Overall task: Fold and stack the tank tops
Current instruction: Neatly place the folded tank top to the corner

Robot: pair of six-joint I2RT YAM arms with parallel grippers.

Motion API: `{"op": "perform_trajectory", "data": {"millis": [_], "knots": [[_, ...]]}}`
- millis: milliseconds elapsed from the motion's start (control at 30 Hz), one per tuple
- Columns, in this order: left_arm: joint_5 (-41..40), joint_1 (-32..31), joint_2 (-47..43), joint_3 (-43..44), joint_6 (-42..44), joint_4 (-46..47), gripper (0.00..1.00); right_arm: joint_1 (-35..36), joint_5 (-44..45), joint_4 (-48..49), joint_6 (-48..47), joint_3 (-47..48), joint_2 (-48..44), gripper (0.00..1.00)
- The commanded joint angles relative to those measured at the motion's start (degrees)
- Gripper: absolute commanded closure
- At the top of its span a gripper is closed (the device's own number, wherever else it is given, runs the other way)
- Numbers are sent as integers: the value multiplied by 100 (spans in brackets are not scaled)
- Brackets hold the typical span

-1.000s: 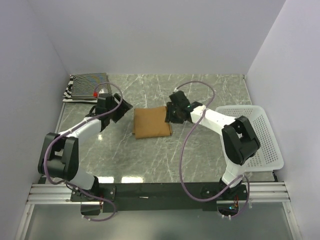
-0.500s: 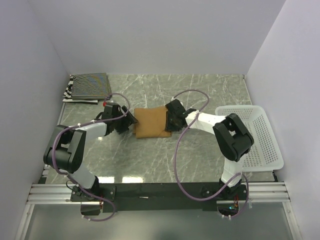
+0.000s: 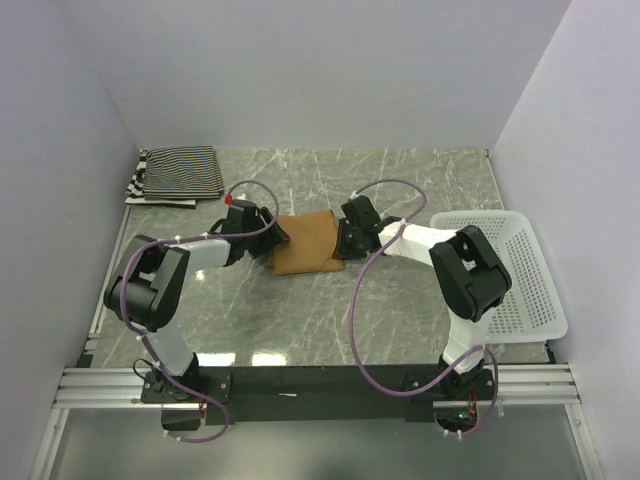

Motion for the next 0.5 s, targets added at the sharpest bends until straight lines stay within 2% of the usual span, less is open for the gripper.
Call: {"op": "perform_trajectory", "data": {"millis": [0,133,200,233,333,367,467], "knots": [[-268,-244,670,-188,109,-869,33,-61,81,-157,-125,-126,127,70],[-426,-403,803,-29,56,-975,41,-61,28,-157,-125,-135,49,71],[-488,-421,776,50,82,-1036,55,-61,-7,-157,-143,-144,-22,71],[-532,-438,733,85,135,-1150,71,-61,-16,-148,-134,-152,-57,70],[-883,-456,697,410,354,-1623,96,-61,-139,-183,-152,-91,-250,65],[-1032,-464,715,689,433,-1808,99,-61,-157,-244,-169,-56,-311,61],[-1857,-456,785,1339,758,-2606,99,-52,-253,-349,-187,50,-663,53]]}}
